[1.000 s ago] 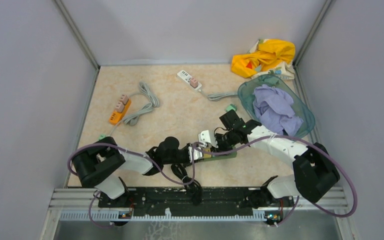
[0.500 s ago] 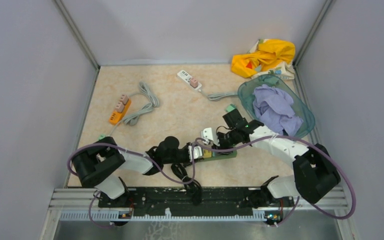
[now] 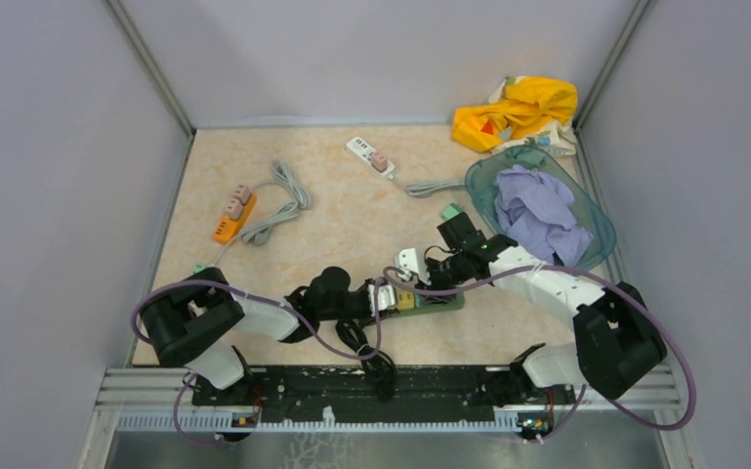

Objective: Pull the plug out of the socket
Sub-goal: Remove the plug from the socket.

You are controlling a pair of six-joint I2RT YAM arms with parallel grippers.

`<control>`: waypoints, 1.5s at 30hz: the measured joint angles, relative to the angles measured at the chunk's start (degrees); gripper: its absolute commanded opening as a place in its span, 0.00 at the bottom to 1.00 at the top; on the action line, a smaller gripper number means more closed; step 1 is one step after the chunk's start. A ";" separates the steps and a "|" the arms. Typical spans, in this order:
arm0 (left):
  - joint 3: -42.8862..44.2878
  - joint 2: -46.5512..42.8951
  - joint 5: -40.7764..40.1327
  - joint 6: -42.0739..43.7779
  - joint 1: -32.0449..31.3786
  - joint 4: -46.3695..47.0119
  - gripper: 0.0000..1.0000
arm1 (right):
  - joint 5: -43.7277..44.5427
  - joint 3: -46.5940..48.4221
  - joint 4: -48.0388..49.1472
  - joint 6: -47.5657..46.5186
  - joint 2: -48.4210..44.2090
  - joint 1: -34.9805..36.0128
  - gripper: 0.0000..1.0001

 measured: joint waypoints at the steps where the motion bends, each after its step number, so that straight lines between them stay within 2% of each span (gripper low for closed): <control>1: 0.00 0.00 -0.02 -0.09 0.00 0.00 0.01 | 0.28 0.00 0.26 0.66 0.00 0.07 0.00; 7: -0.04 -0.07 -0.17 -0.66 0.00 0.20 0.01 | -0.04 0.00 0.66 1.99 -0.04 -1.33 0.00; 16: -0.26 -0.04 -0.24 -0.96 0.00 0.87 0.01 | -2.69 -0.02 -1.62 -3.10 -0.50 -1.84 0.00; 27: -0.26 0.17 0.04 -1.11 0.00 0.92 0.01 | 0.68 -2.01 3.43 5.77 -1.97 -0.31 0.00; 38: -0.26 0.17 -0.11 -1.09 -0.26 1.29 0.01 | -5.22 -2.27 -1.03 -7.04 -2.38 -2.84 0.00; 45: -0.26 0.17 0.24 -1.20 -0.24 1.09 0.01 | -2.49 -2.25 1.09 -0.90 -2.36 -0.74 0.00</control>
